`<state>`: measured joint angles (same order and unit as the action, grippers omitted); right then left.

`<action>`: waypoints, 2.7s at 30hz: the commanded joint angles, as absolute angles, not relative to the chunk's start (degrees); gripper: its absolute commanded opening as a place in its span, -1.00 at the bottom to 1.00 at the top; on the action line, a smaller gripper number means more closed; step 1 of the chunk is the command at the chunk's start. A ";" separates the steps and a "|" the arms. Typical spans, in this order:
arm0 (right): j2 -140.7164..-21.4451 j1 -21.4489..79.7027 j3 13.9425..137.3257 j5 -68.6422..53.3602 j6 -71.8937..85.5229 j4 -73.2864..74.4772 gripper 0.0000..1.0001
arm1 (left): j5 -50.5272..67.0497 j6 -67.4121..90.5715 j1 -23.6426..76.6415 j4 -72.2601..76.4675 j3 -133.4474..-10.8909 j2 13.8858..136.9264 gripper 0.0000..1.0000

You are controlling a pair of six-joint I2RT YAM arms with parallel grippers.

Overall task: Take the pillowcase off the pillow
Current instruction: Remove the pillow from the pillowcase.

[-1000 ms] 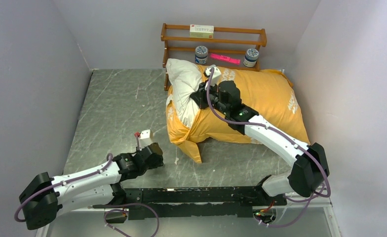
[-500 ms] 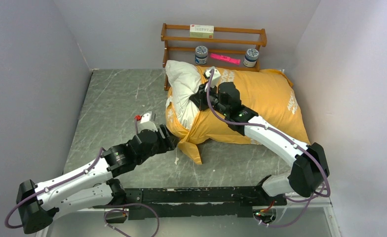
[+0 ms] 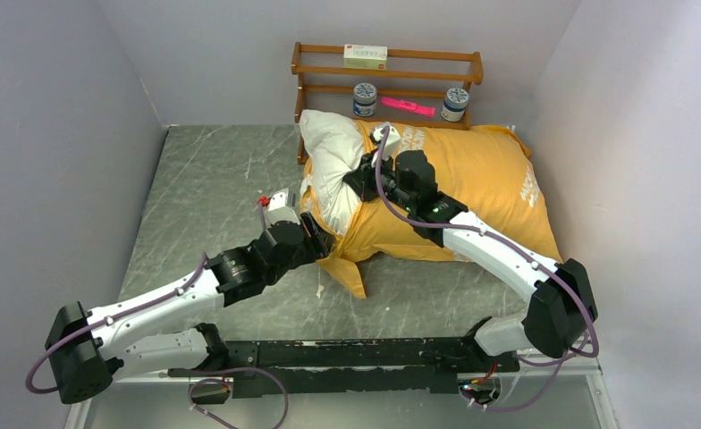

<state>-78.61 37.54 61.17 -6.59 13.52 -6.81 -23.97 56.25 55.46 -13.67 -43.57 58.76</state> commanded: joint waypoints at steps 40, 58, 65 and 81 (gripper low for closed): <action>-74.06 35.68 63.59 -8.23 16.11 -14.67 -1.00 | -29.66 56.86 55.15 -13.40 -43.79 53.71 0.58; -71.84 35.69 62.46 -6.07 15.55 -14.28 -1.00 | -31.47 56.76 53.32 -12.01 -42.53 61.52 0.21; -71.00 35.63 62.58 -4.75 16.34 -13.71 -1.00 | -33.56 59.01 52.84 -15.14 -35.11 59.90 0.05; -69.59 35.28 63.10 -2.37 16.96 -12.88 -1.00 | -25.62 60.44 45.51 -11.42 -24.51 60.84 -0.16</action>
<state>-76.66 37.50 60.25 -9.30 15.92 -0.91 -24.03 62.89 48.23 -0.05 -28.62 58.72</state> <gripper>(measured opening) 0.043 0.444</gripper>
